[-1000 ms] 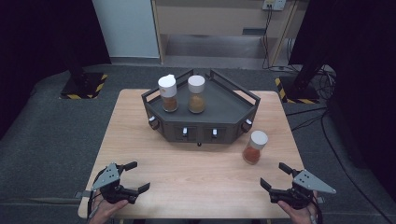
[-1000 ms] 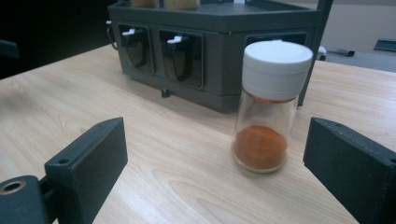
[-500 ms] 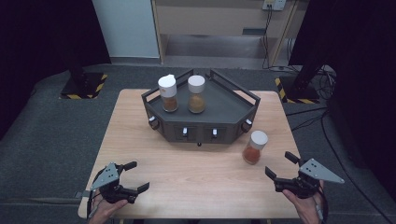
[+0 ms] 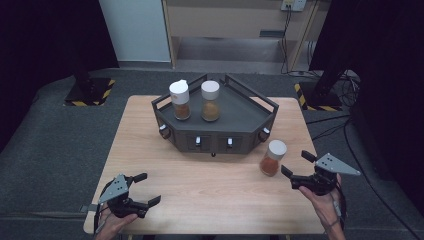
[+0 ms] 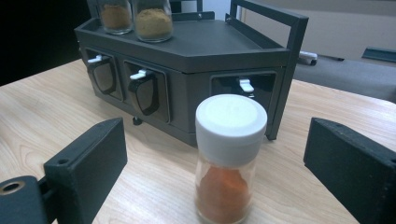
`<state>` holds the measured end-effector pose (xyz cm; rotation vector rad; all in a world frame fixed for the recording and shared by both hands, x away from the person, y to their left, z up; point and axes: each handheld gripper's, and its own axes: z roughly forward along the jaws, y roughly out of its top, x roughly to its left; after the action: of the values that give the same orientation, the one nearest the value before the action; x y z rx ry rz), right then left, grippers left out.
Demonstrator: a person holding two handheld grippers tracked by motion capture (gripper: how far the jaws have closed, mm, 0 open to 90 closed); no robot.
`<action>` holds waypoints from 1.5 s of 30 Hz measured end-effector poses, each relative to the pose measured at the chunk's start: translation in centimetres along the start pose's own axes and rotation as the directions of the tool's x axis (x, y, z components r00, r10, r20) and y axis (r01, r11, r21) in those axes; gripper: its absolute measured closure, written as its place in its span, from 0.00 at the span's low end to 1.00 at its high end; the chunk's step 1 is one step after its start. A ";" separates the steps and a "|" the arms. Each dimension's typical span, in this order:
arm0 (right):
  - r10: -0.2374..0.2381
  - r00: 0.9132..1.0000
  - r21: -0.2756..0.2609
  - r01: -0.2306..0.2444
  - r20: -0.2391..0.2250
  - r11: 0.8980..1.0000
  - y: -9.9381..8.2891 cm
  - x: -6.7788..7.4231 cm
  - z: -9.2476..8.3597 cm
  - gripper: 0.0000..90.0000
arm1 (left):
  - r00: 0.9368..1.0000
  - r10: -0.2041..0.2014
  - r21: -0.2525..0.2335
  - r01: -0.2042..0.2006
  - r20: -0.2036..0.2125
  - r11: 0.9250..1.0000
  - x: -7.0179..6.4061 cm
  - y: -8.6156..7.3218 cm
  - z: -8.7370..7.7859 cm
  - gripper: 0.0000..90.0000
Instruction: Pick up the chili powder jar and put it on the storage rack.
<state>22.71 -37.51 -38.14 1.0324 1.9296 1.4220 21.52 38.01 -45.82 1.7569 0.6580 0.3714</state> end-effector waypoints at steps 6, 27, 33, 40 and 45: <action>-0.001 1.000 0.033 0.001 -0.007 0.999 1.0 -0.5 1.2 0.05 | 1.000 -0.001 0.001 0.001 0.001 1.000 0.0 0.0 0.0 0.03; 0.035 0.999 0.127 -0.034 -0.004 0.991 1.2 -1.5 6.4 0.10 | 1.000 -0.003 0.000 0.003 0.000 1.000 0.0 0.0 0.0 0.03; 0.044 0.999 0.136 -0.043 -0.004 0.990 0.9 -1.5 7.3 0.13 | 1.000 -0.006 -0.003 0.006 -0.004 1.000 0.0 -0.1 -0.1 0.03; 0.065 0.998 0.134 -0.063 -0.009 0.989 0.5 -1.9 8.2 0.16 | 1.000 -0.005 -0.003 0.005 -0.005 1.000 0.0 -0.1 -0.1 0.03; 0.053 0.999 0.136 -0.052 0.000 0.989 0.1 -1.7 8.7 0.28 | 1.000 -0.005 -0.003 0.005 -0.005 1.000 0.0 -0.1 -0.1 0.03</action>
<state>30.43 -34.13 -40.75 1.1515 2.0394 1.3358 21.44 38.08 -45.84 1.7520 0.6648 0.3736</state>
